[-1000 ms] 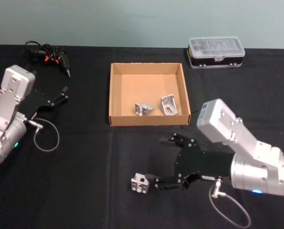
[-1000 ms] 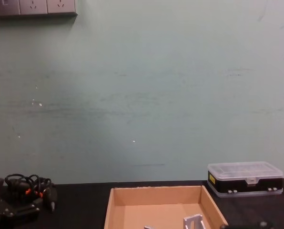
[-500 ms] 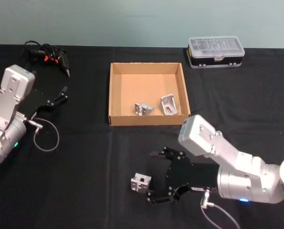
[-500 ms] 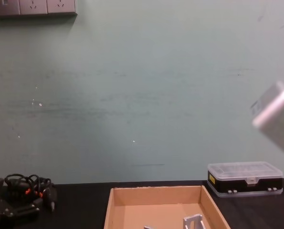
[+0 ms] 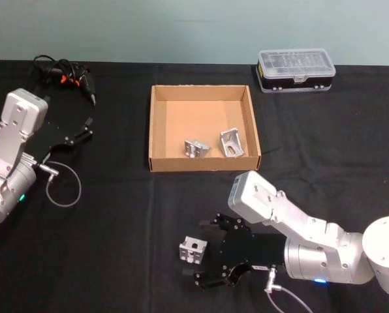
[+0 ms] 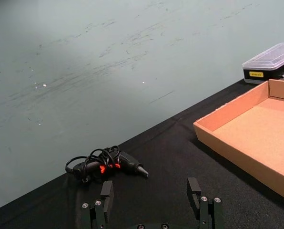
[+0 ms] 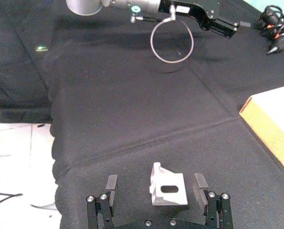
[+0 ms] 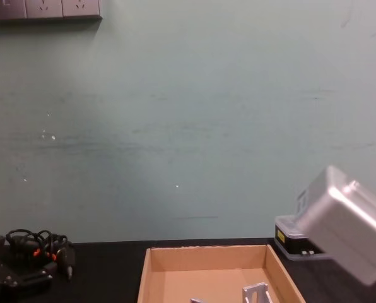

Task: Use one hand to pick up the angle iron from the table and place it into the box.

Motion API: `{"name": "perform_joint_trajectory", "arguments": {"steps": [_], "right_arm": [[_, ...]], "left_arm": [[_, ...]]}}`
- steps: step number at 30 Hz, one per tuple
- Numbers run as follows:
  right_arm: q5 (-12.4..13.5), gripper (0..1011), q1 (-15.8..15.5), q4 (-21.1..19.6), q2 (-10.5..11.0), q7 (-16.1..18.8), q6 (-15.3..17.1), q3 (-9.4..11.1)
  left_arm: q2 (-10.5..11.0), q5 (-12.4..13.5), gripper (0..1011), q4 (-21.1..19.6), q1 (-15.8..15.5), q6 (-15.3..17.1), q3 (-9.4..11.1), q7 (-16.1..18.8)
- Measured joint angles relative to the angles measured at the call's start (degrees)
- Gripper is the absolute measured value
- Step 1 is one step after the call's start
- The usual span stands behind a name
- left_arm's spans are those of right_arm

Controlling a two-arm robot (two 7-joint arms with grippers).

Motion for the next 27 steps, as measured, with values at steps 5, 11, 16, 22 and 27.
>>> {"name": "perform_joint_trajectory", "arguments": {"steps": [5, 11, 16, 22, 27], "right_arm": [[-0.6, 1003, 0.5, 1.6, -1.0, 0.0, 0.1, -0.8], [-1.2, 1003, 1.1, 3.2, -2.1, 0.0, 0.3, -1.3], [-1.4, 1003, 1.3, 4.2, -2.7, 0.0, 0.3, -1.4], [-1.6, 1002, 1.4, 4.9, -3.4, -0.1, 0.1, -1.4], [-1.7, 1002, 1.5, 5.0, -3.6, -0.1, 0.1, -1.4]], "left_arm": [[0.0, 0.0, 1011, 0.0, 0.0, 0.0, 0.0, 0.0], [0.0, 0.0, 1011, 0.0, 0.0, 0.0, 0.0, 0.0], [0.0, 0.0, 1011, 0.0, 0.0, 0.0, 0.0, 0.0], [0.0, 0.0, 1011, 0.0, 0.0, 0.0, 0.0, 0.0], [0.0, 0.0, 1011, 0.0, 0.0, 0.0, 0.0, 0.0]]}}
